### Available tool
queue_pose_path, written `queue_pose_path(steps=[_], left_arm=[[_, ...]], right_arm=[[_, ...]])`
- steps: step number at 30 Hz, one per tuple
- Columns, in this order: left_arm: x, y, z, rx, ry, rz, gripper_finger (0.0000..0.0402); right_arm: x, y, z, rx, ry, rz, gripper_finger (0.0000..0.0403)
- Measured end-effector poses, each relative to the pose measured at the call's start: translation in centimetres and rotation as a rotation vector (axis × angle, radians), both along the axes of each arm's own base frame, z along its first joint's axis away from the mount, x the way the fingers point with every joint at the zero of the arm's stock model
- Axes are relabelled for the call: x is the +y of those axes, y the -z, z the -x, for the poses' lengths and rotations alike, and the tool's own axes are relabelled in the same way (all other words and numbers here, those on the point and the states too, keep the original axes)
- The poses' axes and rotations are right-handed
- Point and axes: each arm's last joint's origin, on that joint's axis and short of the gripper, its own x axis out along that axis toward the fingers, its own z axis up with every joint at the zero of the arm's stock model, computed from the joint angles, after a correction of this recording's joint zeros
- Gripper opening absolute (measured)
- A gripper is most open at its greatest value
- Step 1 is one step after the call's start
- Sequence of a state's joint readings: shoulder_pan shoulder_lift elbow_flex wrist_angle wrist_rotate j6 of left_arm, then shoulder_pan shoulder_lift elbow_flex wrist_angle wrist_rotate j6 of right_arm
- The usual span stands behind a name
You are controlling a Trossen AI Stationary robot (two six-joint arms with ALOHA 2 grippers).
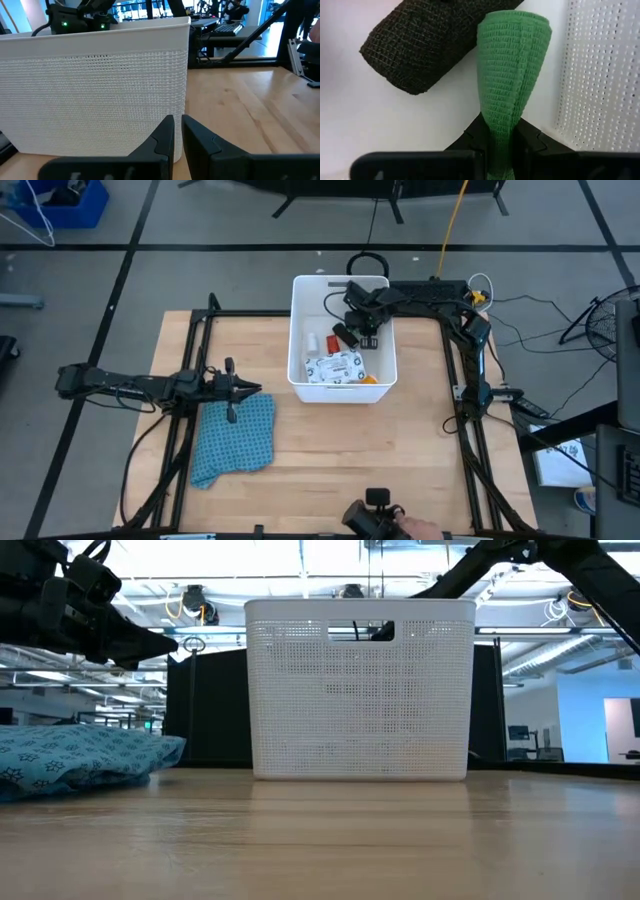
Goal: Pick & place medical supplies in basket/bin
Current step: Put the green bandage in the white basket, then return to Home Position
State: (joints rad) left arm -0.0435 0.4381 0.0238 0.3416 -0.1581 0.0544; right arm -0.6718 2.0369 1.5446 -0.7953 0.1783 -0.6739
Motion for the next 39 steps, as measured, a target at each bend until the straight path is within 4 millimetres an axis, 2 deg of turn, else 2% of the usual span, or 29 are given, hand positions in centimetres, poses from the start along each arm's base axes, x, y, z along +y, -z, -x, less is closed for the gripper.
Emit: queue_pose_path(steps=[7, 10, 20, 24, 31, 36, 39], left_arm=[[0.0, 0.0, 0.0, 0.000, 0.000, 0.002, 0.0037], [0.0, 0.0, 0.0, 0.000, 0.000, 0.004, 0.0037], [0.0, 0.0, 0.0, 0.000, 0.003, 0.007, 0.0037], [0.0, 0.0, 0.0, 0.000, 0.003, 0.007, 0.0037], [0.0, 0.0, 0.0, -0.001, 0.003, 0.007, 0.0037], [0.0, 0.0, 0.0, -0.001, 0.003, 0.007, 0.0037], [0.0, 0.0, 0.0, -0.003, 0.003, 0.008, 0.0037]], right_arm=[[0.1, 0.0, -0.2, -0.007, -0.005, 0.012, 0.0037], [0.1, 0.1, -0.2, -0.009, -0.001, 0.011, 0.0049], [0.2, 0.3, -0.2, -0.024, 0.019, -0.015, 0.0164], [0.2, 0.0, -0.2, -0.032, 0.020, -0.008, 0.0192], [0.7, -4.2, 0.4, -0.138, 0.024, 0.068, 0.0213], [2.0, -8.7, 1.2, -0.261, 0.036, 0.145, 0.0217], [3.3, -12.0, 1.8, -0.371, 0.021, 0.194, 0.0211]])
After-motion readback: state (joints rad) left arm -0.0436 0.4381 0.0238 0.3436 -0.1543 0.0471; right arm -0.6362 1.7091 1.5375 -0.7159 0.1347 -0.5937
